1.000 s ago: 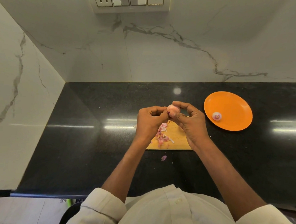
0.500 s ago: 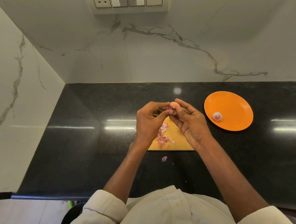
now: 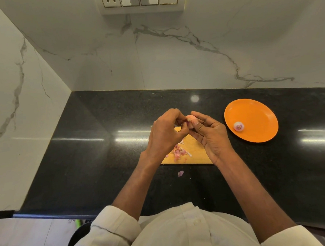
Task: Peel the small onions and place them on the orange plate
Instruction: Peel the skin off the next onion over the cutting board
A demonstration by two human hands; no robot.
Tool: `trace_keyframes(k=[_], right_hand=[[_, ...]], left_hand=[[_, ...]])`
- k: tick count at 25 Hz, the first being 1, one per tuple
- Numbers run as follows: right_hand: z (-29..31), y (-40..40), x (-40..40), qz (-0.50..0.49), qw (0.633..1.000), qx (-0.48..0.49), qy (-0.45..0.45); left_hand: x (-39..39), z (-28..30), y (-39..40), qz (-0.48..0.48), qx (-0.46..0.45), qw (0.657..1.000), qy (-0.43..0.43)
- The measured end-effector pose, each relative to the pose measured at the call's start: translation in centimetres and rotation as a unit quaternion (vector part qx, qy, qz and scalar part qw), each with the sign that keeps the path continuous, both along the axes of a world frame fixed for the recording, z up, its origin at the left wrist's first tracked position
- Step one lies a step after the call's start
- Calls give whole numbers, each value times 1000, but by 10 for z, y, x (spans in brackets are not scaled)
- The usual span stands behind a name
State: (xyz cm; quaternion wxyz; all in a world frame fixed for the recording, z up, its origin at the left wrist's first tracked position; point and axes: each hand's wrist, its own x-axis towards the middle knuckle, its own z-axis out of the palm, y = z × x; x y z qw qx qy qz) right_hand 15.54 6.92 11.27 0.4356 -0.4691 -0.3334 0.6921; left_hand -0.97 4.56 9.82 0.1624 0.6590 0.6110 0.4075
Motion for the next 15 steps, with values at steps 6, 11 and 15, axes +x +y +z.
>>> trace_keyframes(k=[6,11,15], right_hand=[[0,-2,-2,3,1000,5,-15],[1,-3,-6,-6,1000,-20,22],[0,-4,-10,-16,996,-58,63]], left_hand=[[9,-4,3,53,-30,997,-50],[12,-3,1,90,-50,985,-139],[12,-3,-2,97,-68,973,-198]])
